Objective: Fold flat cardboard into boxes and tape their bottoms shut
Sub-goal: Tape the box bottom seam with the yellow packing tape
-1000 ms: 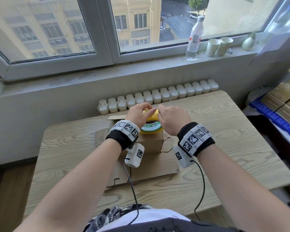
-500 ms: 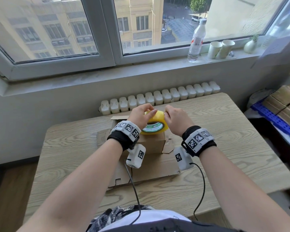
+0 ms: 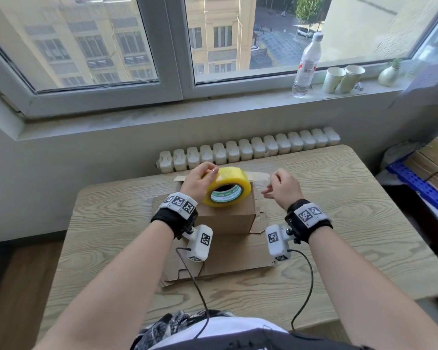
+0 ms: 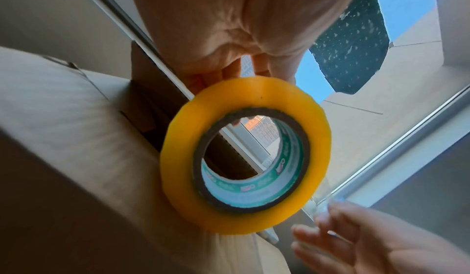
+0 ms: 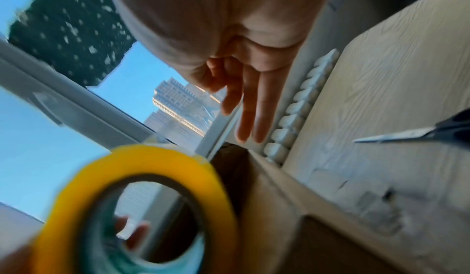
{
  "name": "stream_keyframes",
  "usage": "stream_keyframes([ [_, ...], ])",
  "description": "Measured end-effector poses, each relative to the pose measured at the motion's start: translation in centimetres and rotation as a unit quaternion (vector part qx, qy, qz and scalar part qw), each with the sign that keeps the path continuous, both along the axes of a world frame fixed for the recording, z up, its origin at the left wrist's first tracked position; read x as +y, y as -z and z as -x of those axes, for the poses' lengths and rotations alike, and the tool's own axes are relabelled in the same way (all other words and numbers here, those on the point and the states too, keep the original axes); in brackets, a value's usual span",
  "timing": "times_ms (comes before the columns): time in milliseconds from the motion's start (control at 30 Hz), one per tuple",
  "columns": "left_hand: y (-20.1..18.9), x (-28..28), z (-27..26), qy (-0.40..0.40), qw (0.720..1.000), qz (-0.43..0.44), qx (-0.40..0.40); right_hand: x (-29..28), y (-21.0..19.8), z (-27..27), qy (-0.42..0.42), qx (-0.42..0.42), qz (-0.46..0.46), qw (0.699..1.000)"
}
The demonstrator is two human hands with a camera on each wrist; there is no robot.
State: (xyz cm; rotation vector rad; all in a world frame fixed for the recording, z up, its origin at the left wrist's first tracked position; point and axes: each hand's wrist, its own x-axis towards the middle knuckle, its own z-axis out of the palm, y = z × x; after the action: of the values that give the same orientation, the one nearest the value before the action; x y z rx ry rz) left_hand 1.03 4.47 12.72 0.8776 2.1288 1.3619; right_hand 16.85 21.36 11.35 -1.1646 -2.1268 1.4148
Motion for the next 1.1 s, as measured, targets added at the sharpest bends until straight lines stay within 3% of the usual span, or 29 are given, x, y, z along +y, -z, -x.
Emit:
stream_keyframes([
  [100, -0.1, -0.4, 0.8, -0.043, 0.998, -0.033, 0.013, -1.1, -1.9, 1.4, 0.003, 0.097, 0.013, 0.995],
  [300, -2.8, -0.3, 0.1, -0.095, 0.977, -0.041, 0.189, -3.4, -5.5, 4.3, -0.084, 0.164, -0.029, 0.982],
  [467, -4.9, -0.7, -1.2, -0.042, 0.99, -0.023, 0.133, -5.3, -5.7, 5.7, -0.116, 0.175, -0.027, 0.977],
  [667, -5.2, -1.6, -1.3, -0.097, 0.983, 0.027, 0.155, -7.6, -6.1, 6.9, -0.153, 0.176, -0.035, 0.972],
  [867, -4.8, -2.6, -0.8, -0.13, 0.976, 0.053, 0.169, -9.5, -6.0, 8.1, -0.187, 0.171, 0.015, 0.967],
  [1100, -4.1, -4.3, 0.4, -0.17, 0.968, 0.039, 0.182, -10.1, -5.8, 8.8, -0.212, 0.154, -0.049, 0.964],
])
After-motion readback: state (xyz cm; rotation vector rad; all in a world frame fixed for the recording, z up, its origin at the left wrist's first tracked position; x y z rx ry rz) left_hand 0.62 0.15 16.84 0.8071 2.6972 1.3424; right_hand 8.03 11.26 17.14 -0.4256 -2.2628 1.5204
